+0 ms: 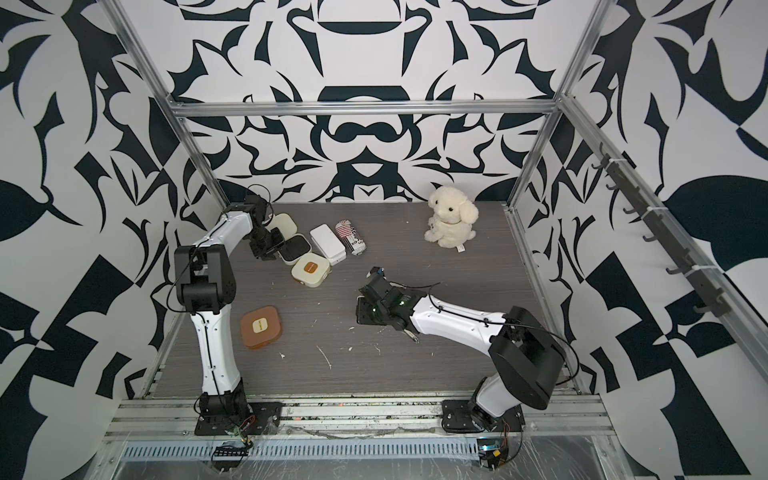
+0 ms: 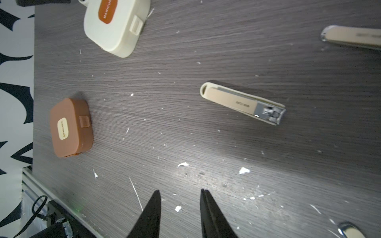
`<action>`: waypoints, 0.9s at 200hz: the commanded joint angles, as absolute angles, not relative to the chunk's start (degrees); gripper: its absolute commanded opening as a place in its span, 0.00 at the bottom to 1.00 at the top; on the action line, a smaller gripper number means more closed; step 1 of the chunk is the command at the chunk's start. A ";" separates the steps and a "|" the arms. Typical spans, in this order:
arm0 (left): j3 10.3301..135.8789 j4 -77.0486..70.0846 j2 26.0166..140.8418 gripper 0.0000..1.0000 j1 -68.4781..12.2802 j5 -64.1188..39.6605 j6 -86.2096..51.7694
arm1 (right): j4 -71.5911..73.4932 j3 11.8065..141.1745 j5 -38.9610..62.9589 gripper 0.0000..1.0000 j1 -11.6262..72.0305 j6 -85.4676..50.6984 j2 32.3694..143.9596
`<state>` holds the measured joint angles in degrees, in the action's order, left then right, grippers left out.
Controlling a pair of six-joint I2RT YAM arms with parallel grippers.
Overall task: Organize nail clipper sets
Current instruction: Pick up the storage box at the center of the board.
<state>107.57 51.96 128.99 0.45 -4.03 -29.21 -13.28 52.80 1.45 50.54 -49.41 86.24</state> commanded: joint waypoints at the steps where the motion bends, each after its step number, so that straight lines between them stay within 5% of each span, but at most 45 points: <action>1: 109.09 53.79 130.64 0.40 0.81 -2.82 -29.27 | -12.22 52.38 0.67 0.36 50.16 -49.79 83.82; 76: 110.98 54.43 134.57 0.32 0.80 -3.69 -28.75 | -11.34 50.54 1.14 0.36 49.96 -50.75 83.67; 147: 113.08 55.08 134.23 0.00 1.26 -4.79 -27.86 | -11.51 49.39 0.52 0.36 49.96 -51.22 82.98; 180: 114.54 56.89 131.75 0.00 2.09 -3.66 -27.11 | -12.43 49.00 -0.13 0.36 49.97 -51.13 82.32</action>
<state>112.03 53.80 132.73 1.13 -4.36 -28.38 -12.19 49.39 1.37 50.22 -50.89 85.01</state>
